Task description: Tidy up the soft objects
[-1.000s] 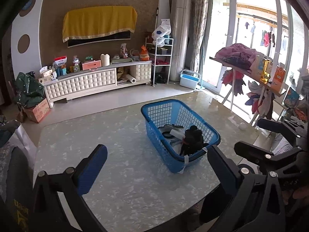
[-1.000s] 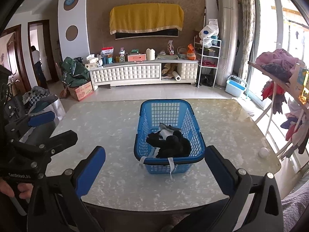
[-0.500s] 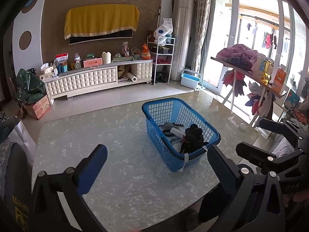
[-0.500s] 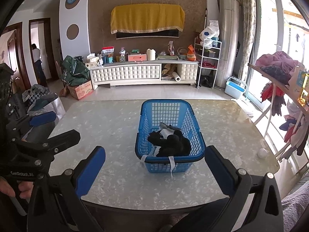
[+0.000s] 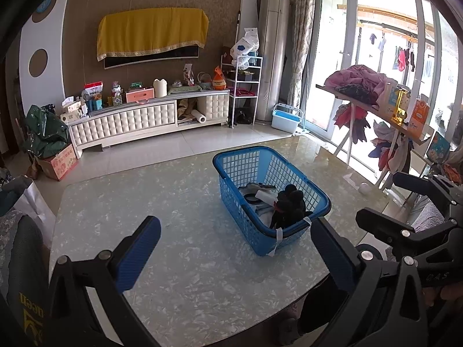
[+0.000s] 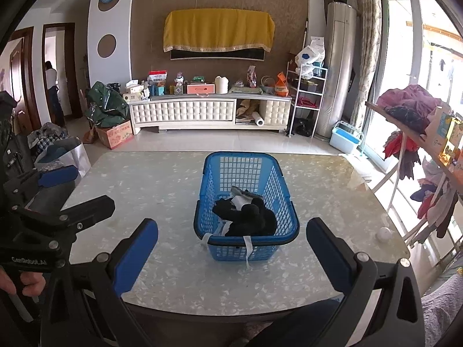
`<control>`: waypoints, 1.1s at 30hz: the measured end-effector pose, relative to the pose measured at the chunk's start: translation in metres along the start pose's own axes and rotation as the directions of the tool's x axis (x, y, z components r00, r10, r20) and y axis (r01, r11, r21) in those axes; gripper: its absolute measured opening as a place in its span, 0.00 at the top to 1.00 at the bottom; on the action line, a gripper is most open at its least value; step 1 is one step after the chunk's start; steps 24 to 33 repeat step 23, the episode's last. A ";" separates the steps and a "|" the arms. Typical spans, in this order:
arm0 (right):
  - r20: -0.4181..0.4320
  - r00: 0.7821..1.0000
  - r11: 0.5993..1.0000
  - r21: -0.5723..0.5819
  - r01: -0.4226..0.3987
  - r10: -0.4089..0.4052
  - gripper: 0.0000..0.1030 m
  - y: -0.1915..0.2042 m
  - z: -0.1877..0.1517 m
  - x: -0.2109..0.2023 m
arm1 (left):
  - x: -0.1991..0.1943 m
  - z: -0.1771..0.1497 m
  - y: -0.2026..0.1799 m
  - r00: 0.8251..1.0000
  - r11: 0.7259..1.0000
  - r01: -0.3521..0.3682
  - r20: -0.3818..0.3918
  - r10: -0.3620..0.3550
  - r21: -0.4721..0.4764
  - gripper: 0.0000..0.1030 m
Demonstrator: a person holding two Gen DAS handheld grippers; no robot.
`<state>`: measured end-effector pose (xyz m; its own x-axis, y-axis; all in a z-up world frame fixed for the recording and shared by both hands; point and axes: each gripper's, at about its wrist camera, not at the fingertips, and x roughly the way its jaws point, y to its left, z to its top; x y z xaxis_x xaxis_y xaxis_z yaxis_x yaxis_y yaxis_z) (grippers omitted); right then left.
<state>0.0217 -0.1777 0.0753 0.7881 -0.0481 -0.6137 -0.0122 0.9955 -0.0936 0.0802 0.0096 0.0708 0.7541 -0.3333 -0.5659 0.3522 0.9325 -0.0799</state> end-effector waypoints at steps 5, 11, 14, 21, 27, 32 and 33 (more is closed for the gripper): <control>-0.003 1.000 1.000 0.005 -0.001 0.001 0.00 -0.001 0.000 0.002 | -0.001 -0.001 0.000 1.000 1.000 0.004 -0.001 -0.004 -0.002 0.00; -0.008 1.000 1.000 0.007 0.000 0.000 0.00 -0.002 -0.001 0.002 | 0.000 -0.002 0.000 1.000 1.000 0.013 -0.002 -0.013 -0.002 0.00; -0.009 1.000 1.000 0.008 -0.001 0.001 0.00 -0.003 -0.001 0.002 | 0.000 -0.002 -0.001 1.000 1.000 0.013 -0.003 -0.013 -0.002 0.00; -0.009 1.000 1.000 0.010 -0.003 0.003 0.00 -0.003 -0.001 0.002 | 0.000 -0.002 -0.001 1.000 1.000 0.015 -0.004 -0.015 -0.003 0.00; -0.010 1.000 1.000 0.012 -0.003 0.003 0.00 -0.003 -0.002 0.002 | 0.000 -0.003 -0.001 1.000 1.000 0.015 -0.005 -0.015 -0.001 0.00; -0.010 1.000 1.000 0.012 -0.003 0.003 0.00 -0.003 -0.002 0.002 | 0.000 -0.003 -0.001 1.000 1.000 0.015 -0.005 -0.015 -0.001 0.00; -0.010 1.000 1.000 0.012 -0.003 0.003 0.00 -0.003 -0.002 0.002 | 0.000 -0.003 -0.001 1.000 1.000 0.015 -0.005 -0.015 -0.001 0.00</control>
